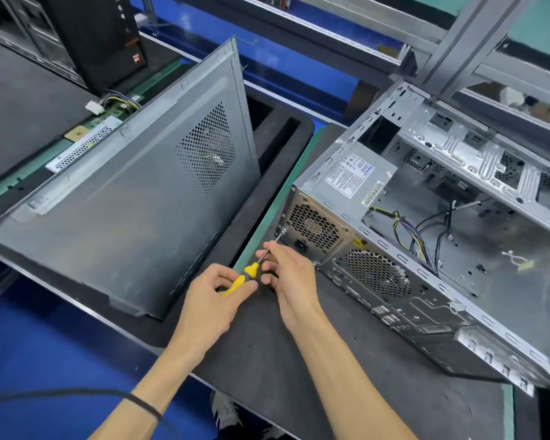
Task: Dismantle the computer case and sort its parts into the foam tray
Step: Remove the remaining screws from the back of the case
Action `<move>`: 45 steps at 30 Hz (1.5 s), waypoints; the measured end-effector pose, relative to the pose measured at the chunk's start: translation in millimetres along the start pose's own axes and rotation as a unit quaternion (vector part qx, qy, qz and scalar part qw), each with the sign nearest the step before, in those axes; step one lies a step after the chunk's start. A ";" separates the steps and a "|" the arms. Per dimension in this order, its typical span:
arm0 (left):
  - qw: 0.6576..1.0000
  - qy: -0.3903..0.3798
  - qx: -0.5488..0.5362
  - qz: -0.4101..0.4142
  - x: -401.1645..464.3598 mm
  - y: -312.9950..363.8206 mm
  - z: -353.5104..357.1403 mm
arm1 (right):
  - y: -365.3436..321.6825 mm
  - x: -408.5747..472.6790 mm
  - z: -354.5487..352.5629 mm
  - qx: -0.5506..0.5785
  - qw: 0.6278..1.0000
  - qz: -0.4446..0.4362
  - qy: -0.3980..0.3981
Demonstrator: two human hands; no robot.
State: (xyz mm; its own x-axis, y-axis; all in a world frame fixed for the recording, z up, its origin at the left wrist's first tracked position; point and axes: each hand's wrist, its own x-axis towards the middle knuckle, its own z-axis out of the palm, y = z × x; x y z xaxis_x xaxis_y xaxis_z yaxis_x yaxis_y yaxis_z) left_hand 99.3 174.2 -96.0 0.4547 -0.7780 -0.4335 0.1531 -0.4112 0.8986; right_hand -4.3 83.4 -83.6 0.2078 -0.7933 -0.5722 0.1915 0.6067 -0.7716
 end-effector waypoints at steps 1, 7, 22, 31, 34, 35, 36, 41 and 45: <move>1.000 -0.009 -0.002 -0.005 -0.7 -0.7 -0.6 | -0.1 0.6 -0.7 0.009 1.000 0.006 -0.004; 0.993 -0.052 -0.060 -0.084 3.1 5.4 1.7 | -2.0 2.0 -7.7 0.015 0.999 0.032 -0.034; 0.995 -0.050 -0.068 -0.061 4.0 4.8 -11.0 | -6.5 3.8 -13.8 0.062 0.994 0.055 -0.065; 0.991 -0.054 -0.076 -0.093 3.8 10.7 -9.6 | -7.4 2.0 -14.6 0.024 0.995 0.053 -0.078; 0.993 -0.056 -0.067 -0.081 0.4 11.0 -7.0 | -4.6 3.6 -12.8 0.035 0.997 0.038 -0.050; 0.994 -0.053 -0.064 -0.069 -1.2 11.9 -7.0 | -5.3 3.6 -12.8 0.043 0.997 0.038 -0.053; 0.994 -0.057 -0.062 -0.067 -0.9 11.6 -8.7 | -6.0 4.0 -13.8 0.048 0.996 0.043 -0.063; 0.986 -0.088 -0.059 -0.130 2.8 18.5 -11.3 | -6.2 5.0 -13.7 0.022 0.997 0.038 -0.062; 0.993 -0.087 -0.029 -0.078 -1.6 18.4 -10.2 | -6.1 3.4 -13.3 0.042 0.996 0.040 -0.074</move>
State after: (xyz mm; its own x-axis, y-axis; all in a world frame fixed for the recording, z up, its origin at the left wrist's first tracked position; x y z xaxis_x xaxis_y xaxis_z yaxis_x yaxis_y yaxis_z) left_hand 110.3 172.6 -78.1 0.2645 -0.7788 -0.5687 0.2627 -0.5092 0.8196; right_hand -17.5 76.3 -84.5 0.3642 -0.7297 -0.5787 0.2462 0.6747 -0.6958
